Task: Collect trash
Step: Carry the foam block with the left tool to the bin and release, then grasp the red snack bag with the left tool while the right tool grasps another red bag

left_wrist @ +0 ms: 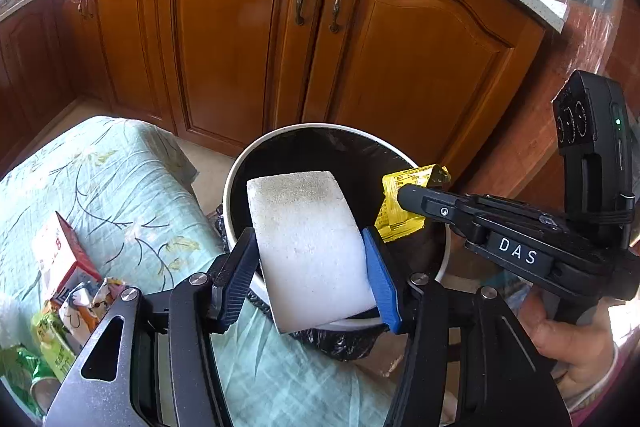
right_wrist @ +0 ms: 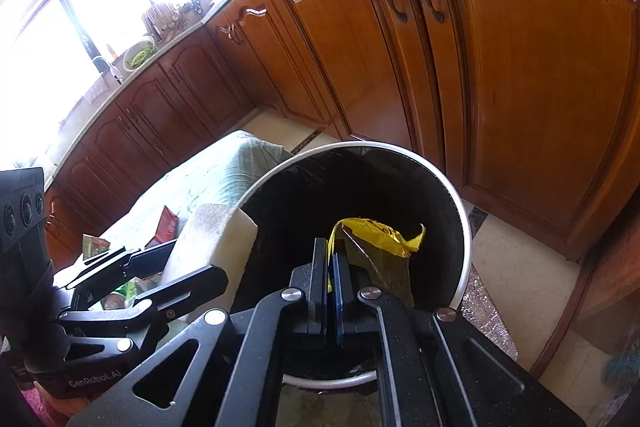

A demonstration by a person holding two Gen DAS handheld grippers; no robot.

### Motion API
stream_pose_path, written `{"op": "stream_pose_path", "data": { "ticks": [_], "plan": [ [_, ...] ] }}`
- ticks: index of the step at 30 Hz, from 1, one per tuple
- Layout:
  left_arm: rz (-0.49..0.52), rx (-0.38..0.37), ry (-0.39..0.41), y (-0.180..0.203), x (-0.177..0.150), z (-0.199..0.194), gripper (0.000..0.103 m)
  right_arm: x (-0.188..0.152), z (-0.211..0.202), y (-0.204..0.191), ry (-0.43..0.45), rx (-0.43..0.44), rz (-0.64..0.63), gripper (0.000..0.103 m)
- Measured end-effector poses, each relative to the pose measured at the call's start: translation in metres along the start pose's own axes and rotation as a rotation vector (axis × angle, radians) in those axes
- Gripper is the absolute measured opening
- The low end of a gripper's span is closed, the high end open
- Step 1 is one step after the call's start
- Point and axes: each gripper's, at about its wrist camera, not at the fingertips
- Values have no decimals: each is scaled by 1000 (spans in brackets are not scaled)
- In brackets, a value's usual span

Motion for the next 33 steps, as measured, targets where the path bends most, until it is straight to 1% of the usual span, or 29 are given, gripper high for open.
{"op": "stream_pose_path", "data": {
  "ticks": [2,4,5,6,8,10,13,16,18,21,24,28,33],
  "plan": [
    [8,11,-27,1,3,10,57,1,3,8,-16,3,12,9],
    [9,9,-49,2,5,16,58,2,4,12,-17,4,23,17],
    [7,9,-55,1,5,18,61,3,5,13,-16,4,26,24],
    [2,10,-60,3,6,20,66,2,4,15,-12,9,33,31],
    [-14,2,-61,0,6,20,72,1,1,18,-3,12,44,33],
    [-23,-2,-52,-1,4,17,72,-2,-4,20,10,20,56,34],
    [-40,-7,-31,-3,-4,4,72,-9,-12,21,38,30,77,40],
    [-68,-14,0,-8,-13,-8,72,-19,-24,15,82,44,91,56],
    [-92,-25,26,-11,-23,-22,72,-26,-31,8,121,52,98,81],
    [-118,-15,67,-17,-42,-44,74,-41,-42,-8,170,59,93,94],
    [-136,5,106,-25,-65,-67,76,-57,-48,-26,195,67,79,98],
    [-163,42,131,-39,-93,-94,76,-77,-53,-49,205,98,69,98],
    [-205,106,175,-62,-132,-131,76,-96,-54,-75,187,135,54,98]
  ]
}}
Point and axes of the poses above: each gripper's, at about its wrist camera, not at the fingertips, and z roughly the way its jaws point, y to its right, x to its top, and after that the axes turned 4 degrees about -y, right-handed
